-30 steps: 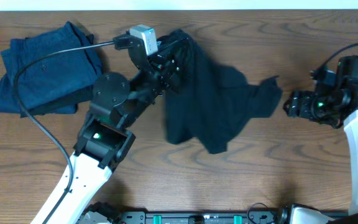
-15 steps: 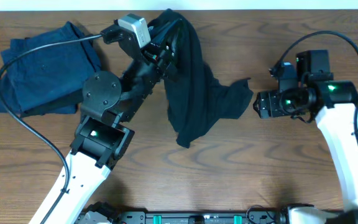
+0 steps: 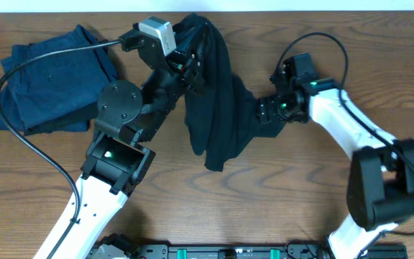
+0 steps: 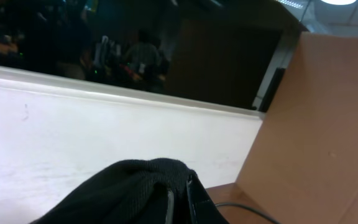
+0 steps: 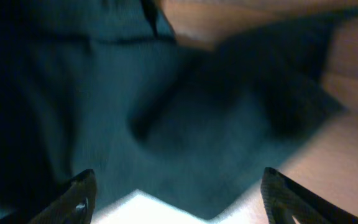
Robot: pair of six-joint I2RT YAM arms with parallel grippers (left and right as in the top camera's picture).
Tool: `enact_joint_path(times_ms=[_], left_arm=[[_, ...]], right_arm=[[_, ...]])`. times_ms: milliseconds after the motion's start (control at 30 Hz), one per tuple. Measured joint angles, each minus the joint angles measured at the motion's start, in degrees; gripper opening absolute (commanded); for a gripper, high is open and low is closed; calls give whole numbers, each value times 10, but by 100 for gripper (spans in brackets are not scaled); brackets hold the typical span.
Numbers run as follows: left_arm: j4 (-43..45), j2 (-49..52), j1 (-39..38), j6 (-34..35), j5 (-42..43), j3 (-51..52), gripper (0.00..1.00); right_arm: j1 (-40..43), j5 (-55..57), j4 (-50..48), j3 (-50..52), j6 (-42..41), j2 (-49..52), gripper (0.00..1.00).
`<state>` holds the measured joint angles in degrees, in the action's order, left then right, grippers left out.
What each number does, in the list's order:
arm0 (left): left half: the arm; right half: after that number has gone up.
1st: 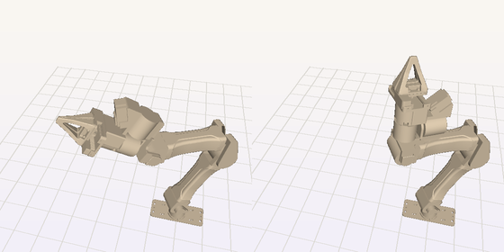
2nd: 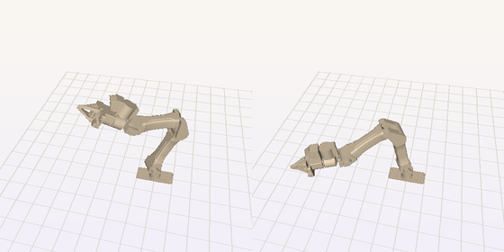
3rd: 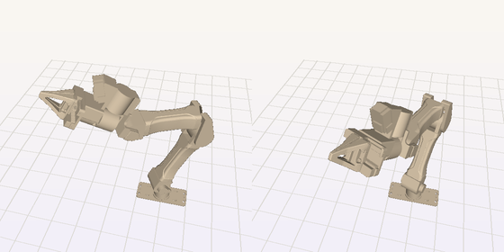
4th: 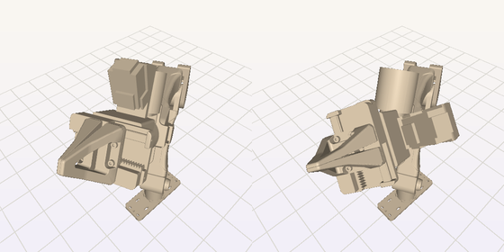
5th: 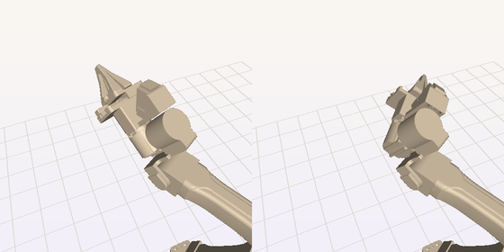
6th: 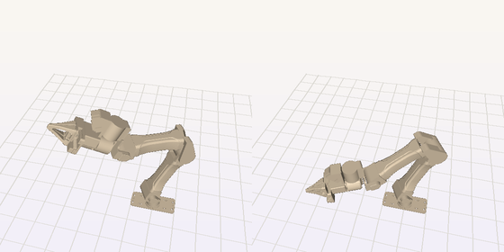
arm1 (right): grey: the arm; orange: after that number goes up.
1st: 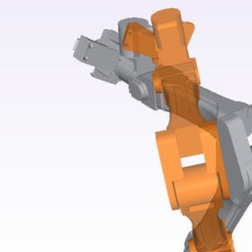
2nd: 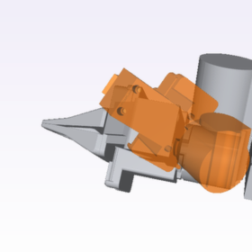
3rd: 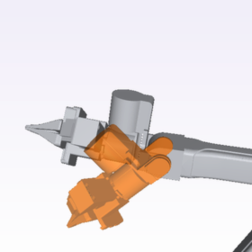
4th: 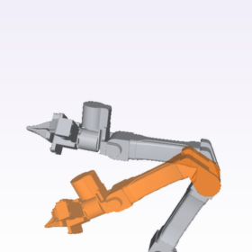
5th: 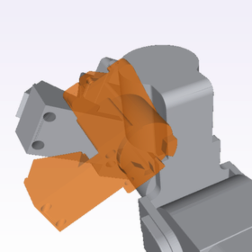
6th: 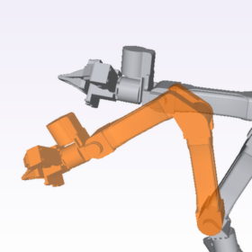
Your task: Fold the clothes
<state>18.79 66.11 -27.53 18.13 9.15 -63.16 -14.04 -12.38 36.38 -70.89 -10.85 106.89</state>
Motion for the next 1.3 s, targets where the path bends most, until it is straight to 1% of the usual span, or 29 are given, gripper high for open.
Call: enact_joint_path(times_ms=[67,133,167,233,267,300,467,600,667,733,867,967,1067,1133,1300], left_arm=[[-4,0,0,-4,-3,0,6],[-6,0,0,-9,-4,0,6],[-6,0,0,-11,-5,0,6],[-8,0,0,-15,-6,0,6],[-10,0,0,-18,-6,0,6],[-14,0,0,-21,-6,0,6],[-58,0,0,-51,-19,0,6],[-99,0,13,-78,-60,0,7],[-114,0,33,-86,-78,-1,7],[-129,0,60,-92,-91,-1,6],[-145,0,103,-96,-105,-1,7],[-144,0,107,-96,-105,-1,6],[-144,0,102,-97,-80,-1,7],[-146,0,100,-99,-71,-1,7],[-172,0,98,-103,-58,-1,7]], right_arm=[[-6,0,-19,0,-21,22,78],[-12,1,-39,0,-41,47,68],[-14,5,-47,-2,-52,61,57],[-18,7,-60,-7,-73,63,23],[-19,10,-61,-7,-85,69,8],[-19,19,-60,-8,-93,73,1],[-14,32,-46,-9,-115,70,1],[21,74,32,-15,-111,35,1],[63,108,83,-37,-108,-5,1],[116,133,120,-82,-106,-50,1],[240,152,144,-201,-95,-149,1],[315,144,155,-274,-82,-215,1],[346,140,174,-315,-69,-250,1],[349,137,187,-323,-60,-258,1],[349,132,210,-318,-47,-240,1]])
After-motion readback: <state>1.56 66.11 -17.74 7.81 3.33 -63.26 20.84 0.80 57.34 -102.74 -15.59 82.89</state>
